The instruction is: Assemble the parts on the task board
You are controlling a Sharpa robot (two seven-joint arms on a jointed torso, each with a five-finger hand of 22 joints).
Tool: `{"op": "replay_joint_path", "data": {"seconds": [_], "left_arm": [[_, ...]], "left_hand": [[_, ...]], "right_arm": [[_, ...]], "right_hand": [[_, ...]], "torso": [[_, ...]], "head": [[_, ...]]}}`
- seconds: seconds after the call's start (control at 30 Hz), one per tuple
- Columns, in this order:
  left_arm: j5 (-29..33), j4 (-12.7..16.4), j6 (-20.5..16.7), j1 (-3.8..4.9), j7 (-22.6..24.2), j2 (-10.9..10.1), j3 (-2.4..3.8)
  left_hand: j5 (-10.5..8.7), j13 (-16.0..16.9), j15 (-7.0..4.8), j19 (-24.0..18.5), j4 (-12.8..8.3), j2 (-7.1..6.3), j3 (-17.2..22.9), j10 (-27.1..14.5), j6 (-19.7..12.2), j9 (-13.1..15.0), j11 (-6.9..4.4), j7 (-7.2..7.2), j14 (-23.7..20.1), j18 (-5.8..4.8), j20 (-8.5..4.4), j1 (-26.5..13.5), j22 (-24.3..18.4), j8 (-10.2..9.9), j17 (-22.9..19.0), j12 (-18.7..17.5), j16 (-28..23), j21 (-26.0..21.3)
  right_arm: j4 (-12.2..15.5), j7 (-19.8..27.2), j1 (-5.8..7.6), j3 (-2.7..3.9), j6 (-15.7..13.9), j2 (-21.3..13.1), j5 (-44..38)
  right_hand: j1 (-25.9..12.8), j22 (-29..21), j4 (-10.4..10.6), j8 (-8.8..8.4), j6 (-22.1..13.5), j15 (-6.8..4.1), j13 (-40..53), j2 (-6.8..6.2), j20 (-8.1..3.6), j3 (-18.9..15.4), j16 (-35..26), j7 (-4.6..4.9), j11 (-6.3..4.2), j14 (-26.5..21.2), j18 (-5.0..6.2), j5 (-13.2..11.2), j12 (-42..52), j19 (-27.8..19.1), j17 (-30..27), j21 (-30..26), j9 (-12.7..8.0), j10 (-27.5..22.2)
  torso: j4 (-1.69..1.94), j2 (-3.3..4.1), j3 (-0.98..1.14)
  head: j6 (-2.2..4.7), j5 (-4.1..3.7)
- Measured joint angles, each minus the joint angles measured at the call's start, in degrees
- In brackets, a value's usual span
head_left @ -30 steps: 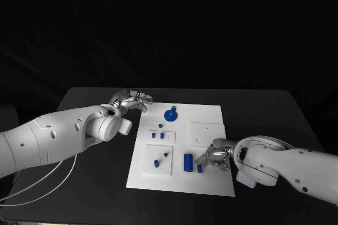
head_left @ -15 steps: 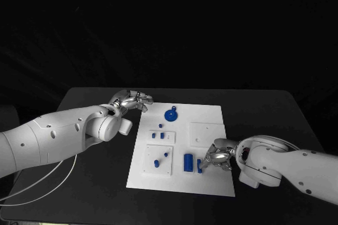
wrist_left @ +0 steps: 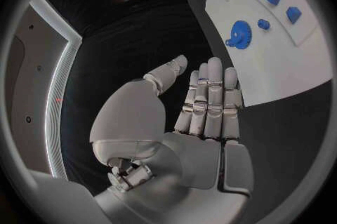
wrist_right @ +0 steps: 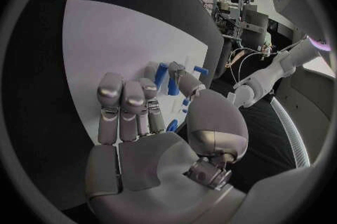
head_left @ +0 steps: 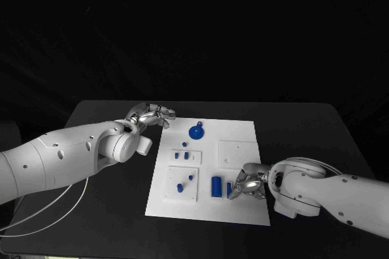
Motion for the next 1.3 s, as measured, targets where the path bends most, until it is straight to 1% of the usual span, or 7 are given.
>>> {"op": "replay_joint_path", "data": {"seconds": [0.4,0.6,0.7,1.0,1.03,1.07,1.3], "left_arm": [[0.0,0.01,0.02,0.0,-0.02,0.0,-0.01],[0.0,0.02,0.03,0.0,-0.03,-0.02,-0.02],[0.0,0.02,0.04,0.0,-0.04,-0.02,-0.02],[0.0,0.03,0.06,0.0,-0.06,-0.01,-0.03],[0.0,0.03,0.07,0.0,-0.07,-0.01,-0.03],[0.0,0.04,0.07,0.0,-0.07,-0.01,-0.03],[0.0,0.05,0.08,0.0,-0.09,-0.03,-0.04]], "left_hand": [[0.0,0.0,0.0,0.0,0.0,0.0,0.0,0.0,0.0,-0.05,0.0,0.0,0.0,0.21,0.0,0.0,-0.01,0.0,0.05,0.0,0.0,0.0],[0.0,0.01,0.0,0.0,0.0,0.0,0.0,0.0,0.0,-0.04,0.0,0.0,0.0,0.52,0.0,0.0,0.04,0.0,0.1,0.0,0.0,0.0],[0.0,0.01,0.0,0.0,0.0,0.0,0.0,0.0,0.0,-0.04,0.0,0.0,0.0,0.52,0.0,0.0,0.04,0.0,0.09,0.0,0.0,0.0],[0.0,-0.04,0.0,0.0,0.12,0.0,0.12,0.0,0.0,-0.04,0.0,0.0,0.0,0.51,0.0,0.0,0.04,0.0,0.14,0.0,0.0,-0.22],[0.0,-0.04,0.0,0.0,0.12,0.0,0.12,0.0,0.0,-0.04,0.0,0.0,0.0,0.5,0.0,0.0,0.04,0.0,0.14,0.0,0.0,-0.22],[0.0,-0.04,0.0,0.0,0.12,0.0,0.12,0.0,0.0,-0.04,0.0,0.0,0.0,0.5,0.0,0.0,0.03,0.0,0.14,0.0,0.0,-0.22],[0.0,-0.04,0.0,0.0,0.12,0.0,0.12,0.0,0.0,-0.04,0.0,0.0,0.0,0.47,0.0,0.0,0.09,0.0,0.14,0.0,0.0,-0.22]], "right_arm": [[-0.29,-0.14,-0.42,-0.09,0.36,0.26,-0.79],[-0.53,-0.22,-0.42,-0.08,0.15,0.29,-1.11],[-0.75,-0.23,-0.42,-0.07,0.01,0.39,-1.17],[-1.38,-0.22,-0.42,-0.08,0.09,1.21,-1.23],[-1.44,-0.22,-0.42,-0.08,0.12,1.32,-1.23],[-1.59,-0.22,-0.42,-0.08,0.12,1.41,-1.26],[-2.19,-0.28,-0.41,-0.01,0.12,1.63,-1.36]], "right_hand": [[0.0,0.0,0.16,0.0,0.0,0.02,-0.01,0.0,0.02,-0.16,0.0,-0.01,0.0,0.02,-0.01,0.0,0.0,0.0,0.0,0.0,-0.05,0.0],[-0.58,0.0,0.24,0.06,-0.01,0.03,-0.01,1.8,0.03,-0.56,0.0,-0.04,0.0,0.03,-0.01,0.0,-0.22,0.0,0.07,0.0,-0.06,0.0],[-1.46,0.03,1.35,0.21,0.05,0.03,-0.02,2.97,0.15,-0.39,0.0,-0.1,0.0,0.03,-0.01,0.0,-0.23,-0.11,0.07,0.0,-0.07,0.0],[-2.0,0.04,2.29,0.45,0.17,0.11,0.04,4.27,0.24,0.55,0.0,-0.23,-0.22,0.1,0.0,-0.01,-0.23,-0.19,0.13,0.0,-0.37,0.21],[-2.0,0.04,2.42,0.53,0.18,0.11,0.04,4.6,0.24,0.67,0.0,-0.24,-0.22,0.1,0.0,0.0,-0.24,-0.19,0.13,0.0,-0.38,0.21],[-2.06,0.04,2.58,0.56,0.2,0.11,0.04,5.7,0.24,0.84,0.0,-0.27,-0.22,0.1,0.0,0.0,-0.23,-0.19,0.13,0.0,-0.39,0.22],[-1.12,0.04,1.81,0.46,0.41,0.11,0.05,4.74,0.33,2.32,0.0,-0.47,-0.22,0.1,0.08,0.0,-0.23,-0.11,0.19,0.0,-0.34,0.21]], "torso": [[0.0,0.01,0.0],[0.01,0.01,0.0],[0.01,0.01,0.01],[0.01,0.01,0.0],[0.01,0.01,0.0],[0.02,0.01,0.01],[0.02,0.01,0.0]], "head": [[-0.05,-0.01],[-0.06,-0.07],[-0.09,-0.07],[-0.13,-0.08],[-0.13,-0.08],[-0.14,-0.08],[-0.19,-0.08]]}}
